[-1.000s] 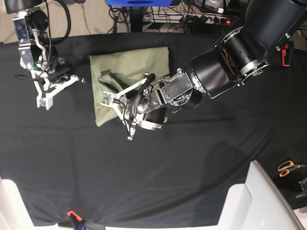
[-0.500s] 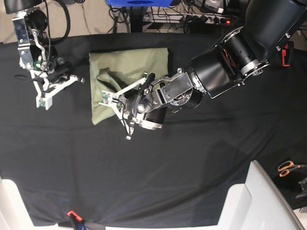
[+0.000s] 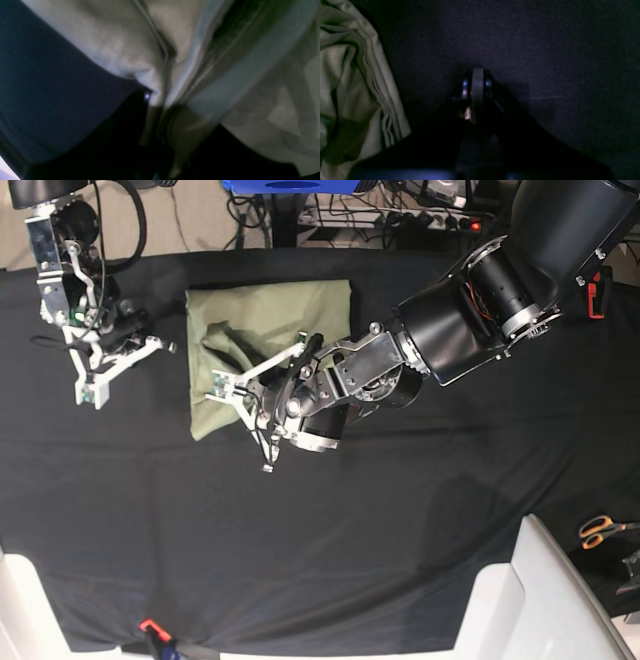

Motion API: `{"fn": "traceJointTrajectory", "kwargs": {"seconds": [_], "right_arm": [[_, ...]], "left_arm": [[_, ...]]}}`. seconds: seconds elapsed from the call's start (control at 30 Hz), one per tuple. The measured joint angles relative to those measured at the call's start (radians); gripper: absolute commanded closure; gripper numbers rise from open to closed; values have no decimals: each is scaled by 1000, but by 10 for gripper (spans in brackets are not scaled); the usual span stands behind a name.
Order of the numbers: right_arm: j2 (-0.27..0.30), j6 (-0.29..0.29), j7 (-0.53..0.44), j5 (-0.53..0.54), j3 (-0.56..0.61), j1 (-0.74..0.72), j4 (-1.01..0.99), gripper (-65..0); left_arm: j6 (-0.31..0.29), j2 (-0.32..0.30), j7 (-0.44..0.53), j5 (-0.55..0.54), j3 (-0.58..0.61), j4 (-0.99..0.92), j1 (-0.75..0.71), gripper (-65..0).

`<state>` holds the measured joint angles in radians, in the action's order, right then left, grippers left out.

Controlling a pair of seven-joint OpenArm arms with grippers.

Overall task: Fold the T-shirt properly
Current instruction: 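Hold the bundle with the left gripper and tuck its folded edge under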

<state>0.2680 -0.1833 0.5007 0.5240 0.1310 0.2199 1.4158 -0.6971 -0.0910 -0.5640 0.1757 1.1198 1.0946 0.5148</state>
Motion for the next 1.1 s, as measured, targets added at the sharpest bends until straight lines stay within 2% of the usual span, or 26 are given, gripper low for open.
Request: {"fn": "traceJointTrajectory", "kwargs": {"seconds": [0.23,0.37,0.47,0.63,0.77,1.1], "right_arm": [[0,0,0,0,0,0,0,-9],[0,0,0,0,0,0,0,-9],[0,0,0,0,0,0,0,-9],[0,0,0,0,1,0,0,-9],[0,0,0,0,5,0,0,-9],[0,0,0,0,5,0,0,-9]], "left_arm": [[-3,5,19,-21,3,-53,35,0],[-3,5,18,-17,-1,-57,36,-191],[-3,5,18,-16,-2,-59,46,-311],[-3,5,14,-19,-6,-62,78,-420],[-5,4,14,-19,-5,-62,96,-454],[-9,5,15,-23,-6,-63,164,-453]]}}
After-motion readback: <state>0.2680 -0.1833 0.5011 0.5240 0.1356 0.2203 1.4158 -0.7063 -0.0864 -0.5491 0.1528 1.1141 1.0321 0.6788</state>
